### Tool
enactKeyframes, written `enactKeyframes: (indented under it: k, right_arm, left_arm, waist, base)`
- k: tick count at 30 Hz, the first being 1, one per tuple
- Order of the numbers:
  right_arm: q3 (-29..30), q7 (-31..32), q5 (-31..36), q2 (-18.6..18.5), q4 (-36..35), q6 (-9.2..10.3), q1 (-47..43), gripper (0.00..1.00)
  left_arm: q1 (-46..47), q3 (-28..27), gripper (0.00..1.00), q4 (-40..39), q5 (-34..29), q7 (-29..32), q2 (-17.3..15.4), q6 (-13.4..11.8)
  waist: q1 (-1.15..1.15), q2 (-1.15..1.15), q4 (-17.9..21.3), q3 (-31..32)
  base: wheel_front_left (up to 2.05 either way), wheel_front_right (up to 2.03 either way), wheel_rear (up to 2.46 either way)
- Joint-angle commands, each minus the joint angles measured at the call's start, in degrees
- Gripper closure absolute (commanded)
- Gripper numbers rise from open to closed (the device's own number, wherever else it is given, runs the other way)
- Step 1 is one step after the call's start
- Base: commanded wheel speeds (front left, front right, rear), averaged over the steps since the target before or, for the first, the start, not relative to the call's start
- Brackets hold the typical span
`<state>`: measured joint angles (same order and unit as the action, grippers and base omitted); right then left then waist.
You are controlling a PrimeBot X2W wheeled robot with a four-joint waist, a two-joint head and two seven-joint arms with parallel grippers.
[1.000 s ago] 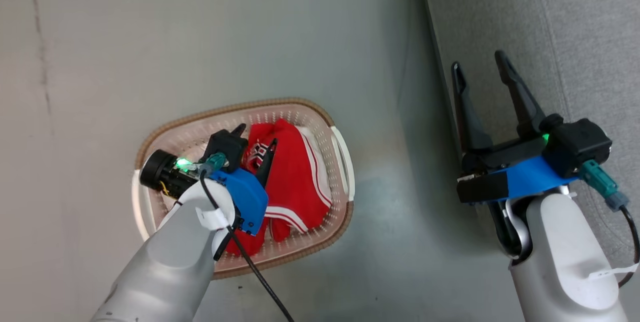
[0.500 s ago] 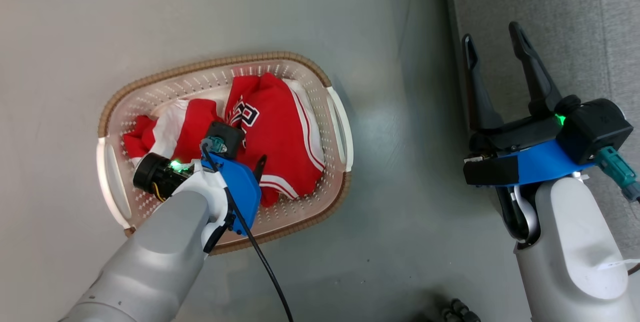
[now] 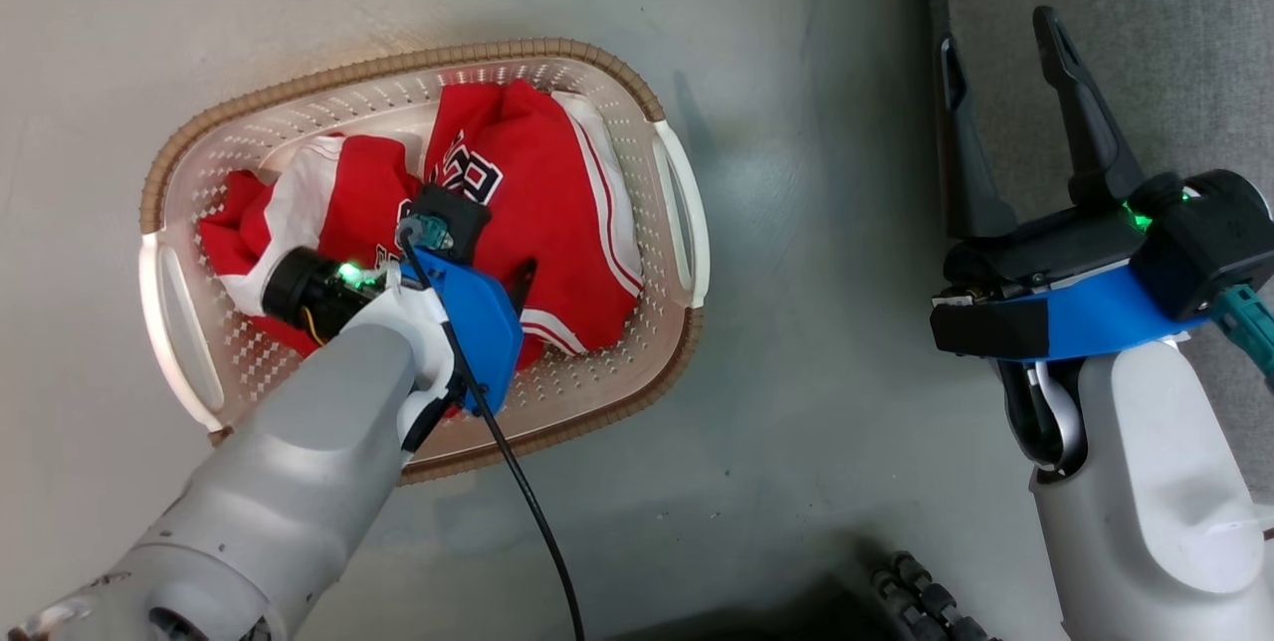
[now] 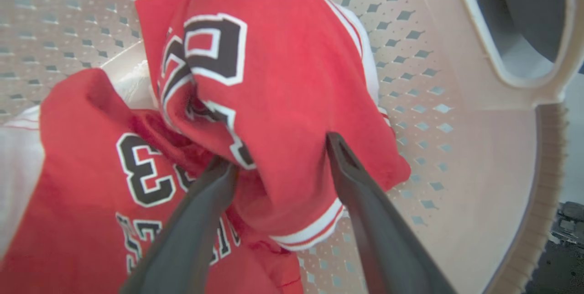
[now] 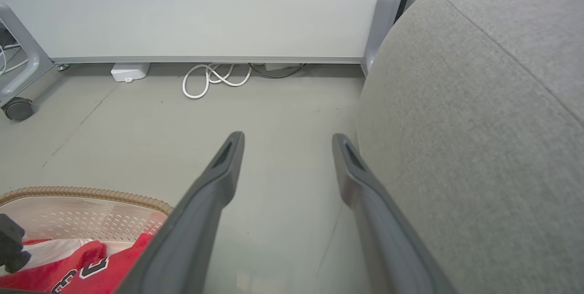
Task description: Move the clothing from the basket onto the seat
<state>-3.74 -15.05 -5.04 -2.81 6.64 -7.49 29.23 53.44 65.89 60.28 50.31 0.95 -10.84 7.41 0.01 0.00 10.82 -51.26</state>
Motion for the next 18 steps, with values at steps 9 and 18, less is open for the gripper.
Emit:
enactKeyframes:
  k: [9, 18]
  right_arm:
    - [0.5, -0.2, 0.6, -0.1, -0.3, -0.01, 0.4, 0.0]
    - [0.3, -0.2, 1.1, -0.2, 0.5, -0.01, 0.3, 0.0]
  left_arm:
    - [2.9, 5.4, 1.0, 2.1, 1.9, -3.1, 0.5, 0.1]
    - [3.1, 6.8, 1.0, 2.2, 3.3, -10.2, 1.4, 0.1]
  waist:
    - [-0.01, 0.0, 0.0, -0.3]
    - [-0.01, 0.0, -1.4, 2.6]
  base:
    - [0.0, 0.0, 0.0]
    - [0.0, 0.0, 0.0]
